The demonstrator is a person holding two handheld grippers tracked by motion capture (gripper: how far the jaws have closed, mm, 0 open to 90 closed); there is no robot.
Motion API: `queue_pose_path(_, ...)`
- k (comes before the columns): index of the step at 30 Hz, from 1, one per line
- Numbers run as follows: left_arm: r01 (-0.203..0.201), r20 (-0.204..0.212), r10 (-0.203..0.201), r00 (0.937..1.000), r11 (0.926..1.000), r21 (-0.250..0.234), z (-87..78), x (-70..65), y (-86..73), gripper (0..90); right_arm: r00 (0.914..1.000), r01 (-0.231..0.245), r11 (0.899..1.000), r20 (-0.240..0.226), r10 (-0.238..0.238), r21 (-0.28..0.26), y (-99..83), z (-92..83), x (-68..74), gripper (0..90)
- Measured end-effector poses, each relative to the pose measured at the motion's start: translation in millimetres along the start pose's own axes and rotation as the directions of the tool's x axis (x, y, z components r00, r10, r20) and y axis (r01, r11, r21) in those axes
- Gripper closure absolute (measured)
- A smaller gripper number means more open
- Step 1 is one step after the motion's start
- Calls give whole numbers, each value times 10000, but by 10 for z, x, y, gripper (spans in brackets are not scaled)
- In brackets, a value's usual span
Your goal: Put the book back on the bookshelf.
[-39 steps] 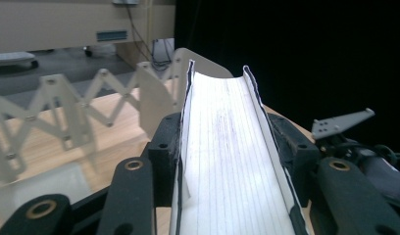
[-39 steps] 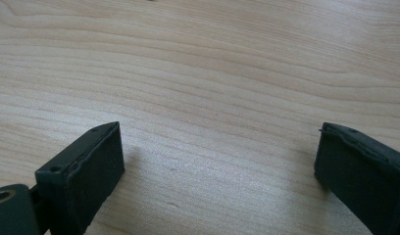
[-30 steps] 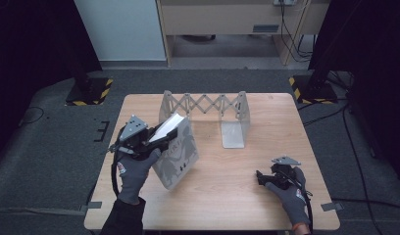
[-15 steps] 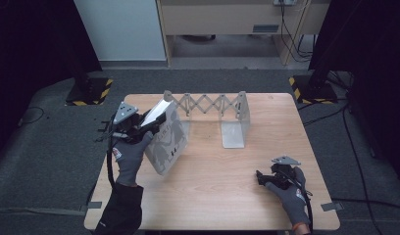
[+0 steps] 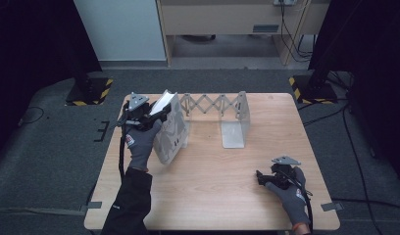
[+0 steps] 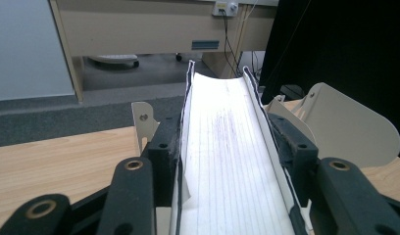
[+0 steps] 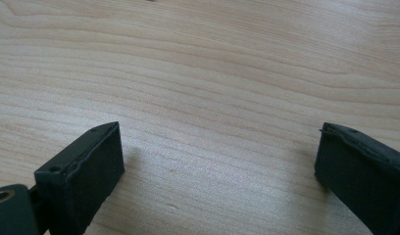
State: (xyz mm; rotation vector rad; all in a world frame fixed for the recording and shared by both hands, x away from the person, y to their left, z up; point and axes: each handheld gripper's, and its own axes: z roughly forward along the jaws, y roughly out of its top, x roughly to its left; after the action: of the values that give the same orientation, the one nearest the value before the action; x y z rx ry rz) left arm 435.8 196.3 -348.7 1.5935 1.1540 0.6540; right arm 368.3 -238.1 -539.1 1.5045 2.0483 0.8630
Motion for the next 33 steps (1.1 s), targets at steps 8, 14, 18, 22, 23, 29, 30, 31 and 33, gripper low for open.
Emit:
queue_pose_path(8,66,-138,-66,9999,10000,27,177,-8,56,522,10000,-2,10000,-2,2,0,0,0,0,46)
queue_pose_path(14,-241,-470,237,9986,9997,-77,285,-56,118,522,10000,-41,10000,17,41,-6,1,1,2,46)
queue_pose_path(18,-316,-606,312,9977,9995,-56,367,-80,147,522,10000,-40,10000,10,40,-5,1,1,1,46)
queue_pose_path(22,-258,-649,256,9976,9997,-25,438,-96,152,522,10000,-51,10000,4,51,-3,2,1,2,46)
queue_pose_path(23,-270,-716,267,9971,9996,-29,480,-98,157,522,10000,-30,10000,2,30,-7,2,2,0,46)
queue_pose_path(29,-464,-1136,470,9924,9989,75,618,-112,160,522,10000,-37,10000,13,37,-12,2,2,0,46)
queue_pose_path(30,-396,-1213,395,9918,9992,17,638,-106,156,522,10000,-41,10000,12,41,-12,2,2,1,46)
queue_pose_path(31,-388,-1250,385,9914,9992,-1,659,-95,152,522,10000,-35,10000,14,35,-15,1,2,0,46)
queue_pose_path(33,-320,-1367,305,9901,9995,-87,704,-75,142,522,10000,-5,10000,18,5,-19,1,2,-1,46)
